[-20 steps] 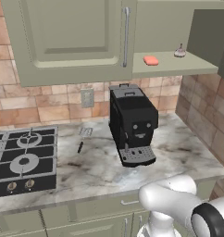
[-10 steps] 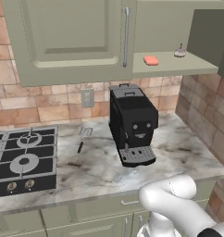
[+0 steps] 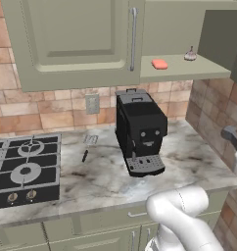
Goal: Pick the bar soap and bar soap from the cabinet and place them on the counter.
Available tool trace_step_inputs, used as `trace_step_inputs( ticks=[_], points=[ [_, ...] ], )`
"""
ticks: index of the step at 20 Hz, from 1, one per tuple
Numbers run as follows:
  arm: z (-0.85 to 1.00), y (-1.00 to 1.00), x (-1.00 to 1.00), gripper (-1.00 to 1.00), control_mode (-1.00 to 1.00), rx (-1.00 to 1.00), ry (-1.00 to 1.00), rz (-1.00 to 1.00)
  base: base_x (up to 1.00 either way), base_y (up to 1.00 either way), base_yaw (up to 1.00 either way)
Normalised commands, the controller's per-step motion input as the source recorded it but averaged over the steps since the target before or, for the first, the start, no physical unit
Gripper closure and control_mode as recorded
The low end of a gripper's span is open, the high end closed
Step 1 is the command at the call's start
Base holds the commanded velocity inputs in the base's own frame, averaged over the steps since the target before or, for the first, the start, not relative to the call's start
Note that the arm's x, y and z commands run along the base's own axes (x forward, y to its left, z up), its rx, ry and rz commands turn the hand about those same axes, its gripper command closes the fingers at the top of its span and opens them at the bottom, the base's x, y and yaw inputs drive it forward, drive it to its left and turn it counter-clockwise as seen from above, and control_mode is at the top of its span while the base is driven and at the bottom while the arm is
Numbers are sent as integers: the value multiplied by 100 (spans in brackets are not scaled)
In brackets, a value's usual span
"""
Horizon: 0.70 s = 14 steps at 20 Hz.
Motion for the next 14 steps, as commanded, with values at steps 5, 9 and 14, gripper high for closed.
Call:
trace_step_inputs(
  ticks=[5,9,14],
  points=[
    [-6,-2,5,-100,-100,3,-3,0,0,0,0],
    [-9,0,30,-100,-100,0,-9,0,0,0,0],
    [0,0,22,-100,-100,0,-9,-3,0,0,0]
  ],
)
